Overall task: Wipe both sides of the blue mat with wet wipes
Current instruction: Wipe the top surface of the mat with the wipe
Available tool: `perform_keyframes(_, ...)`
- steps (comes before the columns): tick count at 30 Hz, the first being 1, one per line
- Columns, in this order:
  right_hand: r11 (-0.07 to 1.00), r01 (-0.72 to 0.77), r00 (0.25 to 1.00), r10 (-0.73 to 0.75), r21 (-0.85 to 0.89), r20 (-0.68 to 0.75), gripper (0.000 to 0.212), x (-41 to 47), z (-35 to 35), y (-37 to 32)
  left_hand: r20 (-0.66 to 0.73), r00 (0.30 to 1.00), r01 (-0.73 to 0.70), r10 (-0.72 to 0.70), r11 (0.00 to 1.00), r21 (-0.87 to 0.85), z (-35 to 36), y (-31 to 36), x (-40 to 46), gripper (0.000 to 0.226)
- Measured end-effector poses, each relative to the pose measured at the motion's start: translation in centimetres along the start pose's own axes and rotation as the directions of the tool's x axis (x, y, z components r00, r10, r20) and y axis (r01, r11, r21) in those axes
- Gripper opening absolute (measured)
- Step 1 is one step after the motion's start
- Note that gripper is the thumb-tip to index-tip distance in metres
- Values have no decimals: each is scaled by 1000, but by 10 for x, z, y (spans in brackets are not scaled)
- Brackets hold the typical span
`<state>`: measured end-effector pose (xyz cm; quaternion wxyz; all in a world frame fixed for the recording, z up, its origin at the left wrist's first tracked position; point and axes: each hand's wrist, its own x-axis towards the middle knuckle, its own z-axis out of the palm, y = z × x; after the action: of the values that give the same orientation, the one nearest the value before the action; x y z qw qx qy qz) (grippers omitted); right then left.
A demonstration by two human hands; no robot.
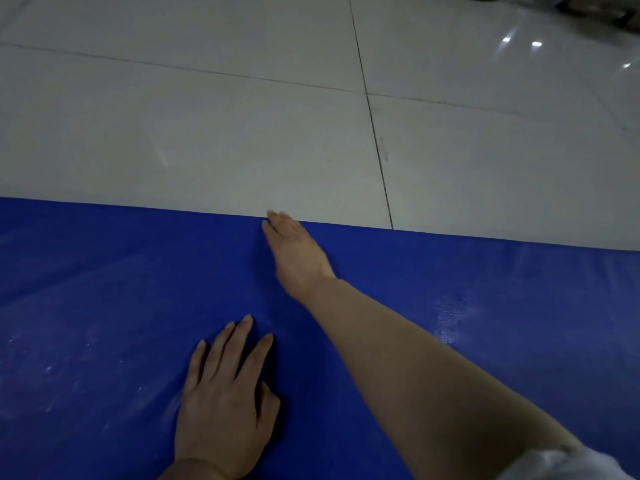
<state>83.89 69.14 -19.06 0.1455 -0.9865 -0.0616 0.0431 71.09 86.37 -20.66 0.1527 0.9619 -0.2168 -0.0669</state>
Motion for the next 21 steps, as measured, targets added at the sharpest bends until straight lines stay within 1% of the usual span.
perform_keyframes(1, 1000, 25, 1000, -25, 2, -6, 59, -5, -4, 14, -3, 1000, 3, -3, 1000, -8, 0, 1, 0, 60)
perform_keyframes(2, 999, 7, 1000, -7, 37, -19, 54, -11, -9, 31, -12, 1000, 7, -7, 1000, -16, 0, 1, 0, 60)
perform_keyframes(3, 999, -32, 999, 32, 21, -23, 51, -20, -16, 51, -21, 1000, 9, -9, 1000, -21, 0, 2, 0, 59)
perform_keyframes(5, 981, -180, 982, 175, -74, -66, 54, -38, -27, 83, -29, 1000, 6, -7, 1000, -25, 0, 2, 0, 58)
perform_keyframes(6, 961, -265, 962, 258, -81, -90, 57, -42, -27, 92, -32, 999, 4, -5, 1000, -24, 0, 2, 0, 58)
perform_keyframes(7, 942, -321, 944, 310, -95, -113, 57, -42, -27, 89, -36, 999, 3, -4, 1000, -21, 1, 2, 1, 58)
perform_keyframes(8, 938, -328, 940, 312, -112, -138, 57, -39, -24, 77, -40, 999, 0, -1, 1000, -19, 1, 2, 1, 58)
perform_keyframes(9, 941, -300, 949, 279, -157, -147, 58, -33, -20, 56, -40, 999, -2, 2, 1000, -18, 1, 1, 1, 58)
perform_keyframes(11, 977, -135, 989, 123, -163, -80, 60, -16, -8, 14, -32, 999, -5, 4, 1000, -21, 1, 0, 1, 59)
perform_keyframes(12, 990, -67, 997, 62, -125, -46, 61, -8, 0, -2, -30, 1000, -6, 5, 1000, -20, 1, -1, 1, 60)
perform_keyframes(14, 995, -20, 1000, 19, -97, -8, 65, -3, 4, -10, -25, 1000, -12, 11, 1000, -14, 1, -1, 1, 60)
perform_keyframes(16, 988, -4, 998, -4, -157, -56, 66, -10, -2, 7, -22, 1000, -9, 9, 1000, -15, 0, 0, 1, 60)
perform_keyframes(17, 978, -25, 999, 15, -207, -46, 66, -17, -7, 22, -26, 1000, -3, 2, 1000, -19, 0, 0, 1, 59)
perform_keyframes(19, 972, -124, 992, 119, -200, -36, 67, -33, -24, 54, -34, 999, 2, -3, 1000, -24, 0, 1, 1, 58)
perform_keyframes(20, 955, -191, 981, 191, -228, -23, 68, -42, -31, 67, -34, 999, 0, -1, 1000, -25, 1, 1, 1, 57)
perform_keyframes(21, 936, -280, 959, 281, -214, -24, 68, -49, -37, 76, -34, 999, -1, 0, 1000, -27, 2, 0, 1, 57)
